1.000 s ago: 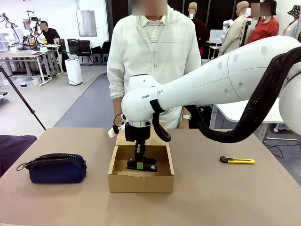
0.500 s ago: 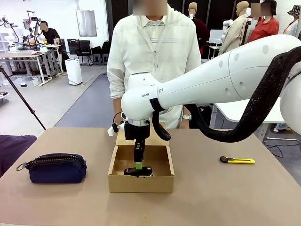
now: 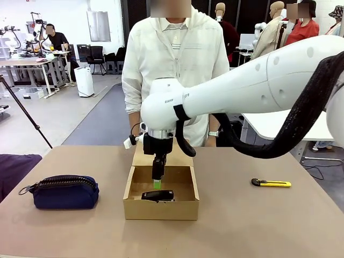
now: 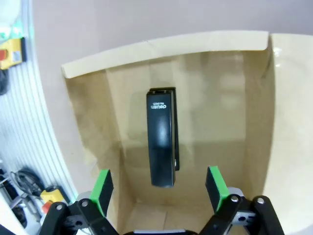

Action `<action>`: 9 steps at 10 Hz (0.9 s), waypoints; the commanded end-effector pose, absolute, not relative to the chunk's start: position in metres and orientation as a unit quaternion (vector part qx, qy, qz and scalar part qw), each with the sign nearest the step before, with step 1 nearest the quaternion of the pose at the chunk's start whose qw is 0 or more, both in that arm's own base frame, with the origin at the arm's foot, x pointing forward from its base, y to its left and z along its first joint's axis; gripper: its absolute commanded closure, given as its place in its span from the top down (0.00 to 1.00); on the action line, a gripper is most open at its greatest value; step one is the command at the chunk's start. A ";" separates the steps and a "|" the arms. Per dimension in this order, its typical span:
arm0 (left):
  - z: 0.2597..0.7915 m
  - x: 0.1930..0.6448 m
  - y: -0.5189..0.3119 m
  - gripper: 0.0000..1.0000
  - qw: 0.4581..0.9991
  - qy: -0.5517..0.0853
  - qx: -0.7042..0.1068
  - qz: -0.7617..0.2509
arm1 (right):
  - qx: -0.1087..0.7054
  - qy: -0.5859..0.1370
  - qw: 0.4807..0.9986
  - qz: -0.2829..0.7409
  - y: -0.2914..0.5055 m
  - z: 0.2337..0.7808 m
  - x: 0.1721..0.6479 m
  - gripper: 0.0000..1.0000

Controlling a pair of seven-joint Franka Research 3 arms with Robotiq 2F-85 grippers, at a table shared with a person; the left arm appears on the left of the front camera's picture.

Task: Pack the items into the box.
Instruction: Pick up the item specified by the human and place it in the Mailer Box.

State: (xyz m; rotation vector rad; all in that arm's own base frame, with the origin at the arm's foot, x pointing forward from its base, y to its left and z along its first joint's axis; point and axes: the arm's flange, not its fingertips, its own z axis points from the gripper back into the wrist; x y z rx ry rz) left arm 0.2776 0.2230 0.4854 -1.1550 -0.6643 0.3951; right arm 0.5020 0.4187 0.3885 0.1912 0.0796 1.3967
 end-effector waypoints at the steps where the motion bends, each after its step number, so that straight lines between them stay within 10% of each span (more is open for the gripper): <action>1: 0.485 0.278 0.224 1.00 0.763 -0.317 -0.536 0.176 | 0.144 0.016 0.789 0.597 0.383 0.425 0.484 1.00; 4: 0.485 0.278 0.224 1.00 0.763 -0.317 -0.536 0.176 | 0.210 -0.133 0.895 0.369 0.289 0.498 0.449 1.00; 9: 0.485 0.278 0.224 1.00 0.763 -0.317 -0.536 0.176 | 0.482 -0.309 0.807 0.148 0.083 0.505 0.382 1.00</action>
